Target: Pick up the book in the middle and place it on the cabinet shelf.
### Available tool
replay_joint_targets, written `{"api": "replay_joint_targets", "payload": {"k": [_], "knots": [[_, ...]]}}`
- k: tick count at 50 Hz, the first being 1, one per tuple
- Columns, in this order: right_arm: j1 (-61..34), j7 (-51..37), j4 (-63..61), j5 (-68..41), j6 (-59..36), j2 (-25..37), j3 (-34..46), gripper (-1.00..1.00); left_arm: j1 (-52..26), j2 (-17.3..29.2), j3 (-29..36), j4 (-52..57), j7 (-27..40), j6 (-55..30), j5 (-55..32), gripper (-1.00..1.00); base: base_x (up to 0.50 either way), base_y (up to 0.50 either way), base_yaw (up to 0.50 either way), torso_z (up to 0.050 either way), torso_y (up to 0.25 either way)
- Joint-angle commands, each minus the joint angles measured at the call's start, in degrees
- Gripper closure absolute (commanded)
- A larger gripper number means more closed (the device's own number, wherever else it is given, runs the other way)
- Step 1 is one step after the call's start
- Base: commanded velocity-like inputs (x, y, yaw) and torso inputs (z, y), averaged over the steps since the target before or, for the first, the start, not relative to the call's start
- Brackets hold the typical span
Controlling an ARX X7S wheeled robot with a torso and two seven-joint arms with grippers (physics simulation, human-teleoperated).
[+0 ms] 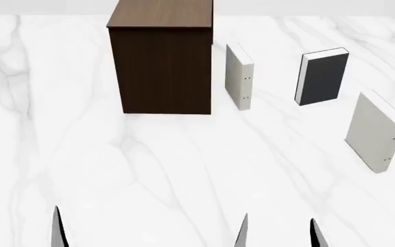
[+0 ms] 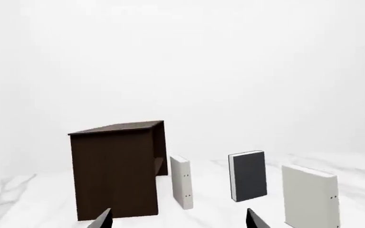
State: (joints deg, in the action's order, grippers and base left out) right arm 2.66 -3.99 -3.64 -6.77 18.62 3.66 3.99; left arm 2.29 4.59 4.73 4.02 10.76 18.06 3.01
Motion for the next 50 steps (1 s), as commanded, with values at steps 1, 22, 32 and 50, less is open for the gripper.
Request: {"api": "replay_joint_targets", "payload": {"k": [1, 22, 32, 50], "knots": [[3.33, 1.19, -5.18, 0.38, 24.66, -0.94, -1.28, -1.00, 2.80, -0.22, -2.61, 4.77, 7.68, 24.54, 9.29, -1.00, 0.00, 0.00, 0.00, 0.000, 0.000], [3.39, -0.19, -4.66, 0.91, 27.16, 1.64, 1.46, -1.00, 3.26, 1.42, -1.44, 5.79, 10.77, 26.38, 10.07, -1.00, 0.29, 0.00, 0.00, 0.000, 0.000], [3.11, -1.11, -4.82, 1.07, 26.65, 2.29, 2.03, -1.00, 3.13, 2.08, -0.75, 5.70, 11.54, 26.01, 10.13, -1.00, 0.50, 0.00, 0.00, 0.000, 0.000], [3.07, -2.27, -4.80, 0.72, 26.05, 3.39, 3.19, -1.00, 3.11, 3.14, 0.58, 5.61, 12.51, 25.32, 9.97, -1.00, 0.50, 0.00, 0.00, 0.000, 0.000]]}}
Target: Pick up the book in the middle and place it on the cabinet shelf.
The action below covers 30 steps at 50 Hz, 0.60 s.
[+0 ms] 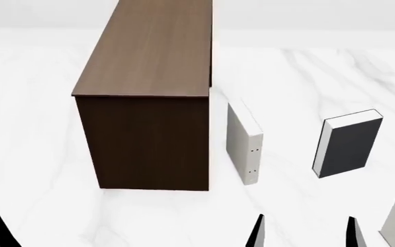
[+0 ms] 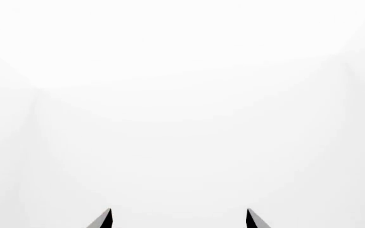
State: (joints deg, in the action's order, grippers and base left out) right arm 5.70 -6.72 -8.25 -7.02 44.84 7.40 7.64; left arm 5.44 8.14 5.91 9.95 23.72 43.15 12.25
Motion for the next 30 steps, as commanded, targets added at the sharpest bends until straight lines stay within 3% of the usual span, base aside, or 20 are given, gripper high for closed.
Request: {"api": "replay_joint_targets", "payload": {"k": [1, 27, 30], "knots": [[0.05, 0.41, -0.22, 0.96, -0.22, -0.30, -0.38, -1.00, -0.04, -0.34, -0.53, -0.33, -0.39, 0.25, 0.74, -1.00, 0.50, 0.00, 0.00, 0.000, 0.000], [-0.05, -0.93, 0.12, 0.70, -0.52, 0.86, 0.97, -1.00, 0.05, 0.96, 0.93, -0.15, 0.88, -0.31, 0.52, -1.00, 0.50, 0.00, 0.00, 0.000, 0.001], [-0.08, -1.06, 0.06, 0.48, -0.94, 1.03, 1.17, -1.00, 0.06, 1.10, 1.12, -0.07, 0.95, -0.51, 0.48, -1.00, 0.14, 0.00, 0.00, 0.000, 0.004]]}}
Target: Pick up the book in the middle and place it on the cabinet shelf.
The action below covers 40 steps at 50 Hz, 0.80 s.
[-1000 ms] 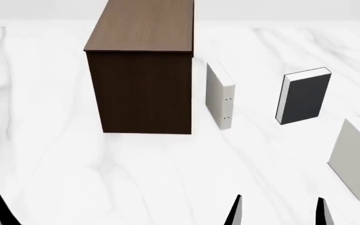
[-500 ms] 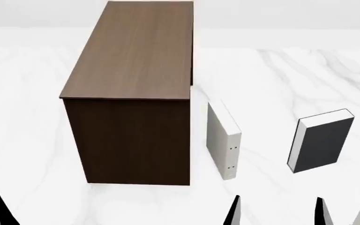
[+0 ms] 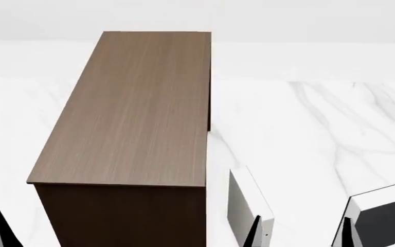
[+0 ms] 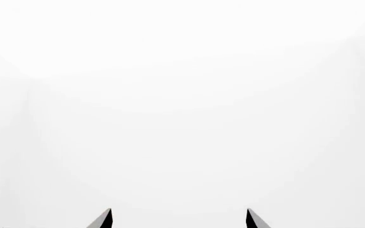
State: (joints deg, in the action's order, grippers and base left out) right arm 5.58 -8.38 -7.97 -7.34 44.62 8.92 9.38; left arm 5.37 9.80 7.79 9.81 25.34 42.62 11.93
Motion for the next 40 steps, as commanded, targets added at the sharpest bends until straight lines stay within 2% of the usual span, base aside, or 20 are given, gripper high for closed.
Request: {"api": "replay_joint_targets", "payload": {"k": [1, 15, 20, 29, 40], "knots": [[0.03, 0.56, -0.20, 0.71, -0.73, -0.45, -0.52, -1.00, 0.13, -0.52, -0.71, 0.05, -0.61, 0.05, 0.80, -1.00, 0.00, 0.00, 0.00, 0.000, 0.000], [-0.54, -0.61, -0.47, 0.89, -2.30, -0.12, -0.32, -1.00, 0.08, 0.07, 0.01, -0.03, 0.00, -0.08, 0.92, -1.00, 0.00, 0.00, 0.00, 0.000, 0.000], [-2.10, -2.59, 0.04, 0.59, -5.91, -0.61, -1.38, -1.00, 0.04, 0.27, 0.25, -0.25, 0.28, 0.08, 1.03, -1.00, 0.00, 0.00, 0.00, 0.000, 0.000], [-9.18, -12.34, -2.36, 4.20, -21.58, -2.98, -7.06, -1.00, -0.17, 0.66, 0.69, -0.56, 0.58, -0.20, 0.82, -1.00, 0.00, 0.00, 0.00, 0.000, 0.000], [-16.35, -22.03, -1.26, 10.00, -34.44, -4.51, -11.43, -1.00, -0.25, 1.07, 1.03, -0.35, 0.92, -0.94, 0.45, -1.00, 0.00, 0.00, 0.00, 0.000, 0.000]]}}
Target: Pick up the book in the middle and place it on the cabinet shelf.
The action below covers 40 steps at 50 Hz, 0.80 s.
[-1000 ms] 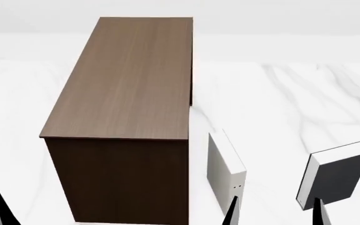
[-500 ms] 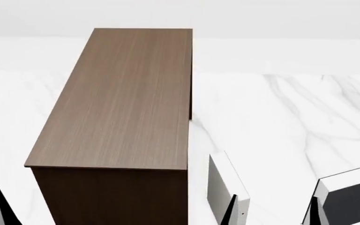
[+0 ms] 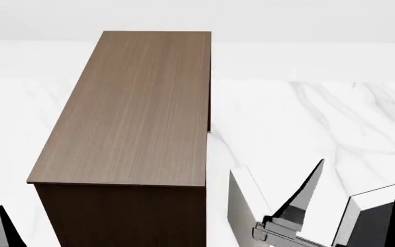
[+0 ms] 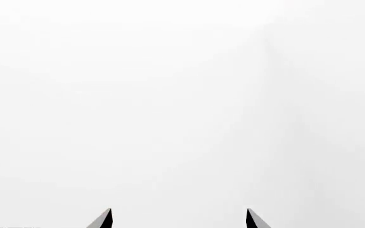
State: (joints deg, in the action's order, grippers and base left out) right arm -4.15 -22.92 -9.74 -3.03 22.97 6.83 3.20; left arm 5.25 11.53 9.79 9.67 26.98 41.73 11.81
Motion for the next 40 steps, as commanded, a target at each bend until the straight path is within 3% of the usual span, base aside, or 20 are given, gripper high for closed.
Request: {"api": "replay_joint_targets", "payload": {"k": [1, 7, 40], "knots": [[-7.06, -7.97, 0.73, 5.70, -13.52, -2.49, -5.46, -1.00, -0.13, -0.62, -0.95, -0.18, -0.68, -0.10, 0.56, -1.00, 0.00, 0.00, 0.00, 0.000, 0.000], [-11.90, -11.16, 2.74, 6.28, -23.41, -2.79, -6.95, -1.00, -0.13, -0.40, -0.63, -0.35, -0.49, -0.13, 0.42, -1.00, 0.00, 0.00, 0.00, 0.000, 0.000], [-28.65, -15.31, 11.51, -5.19, -47.58, -3.95, -9.06, -1.00, -0.47, 0.66, 0.90, -1.41, 0.44, -0.88, 0.10, -1.00, 0.00, 0.00, 0.00, 0.000, 0.000]]}}
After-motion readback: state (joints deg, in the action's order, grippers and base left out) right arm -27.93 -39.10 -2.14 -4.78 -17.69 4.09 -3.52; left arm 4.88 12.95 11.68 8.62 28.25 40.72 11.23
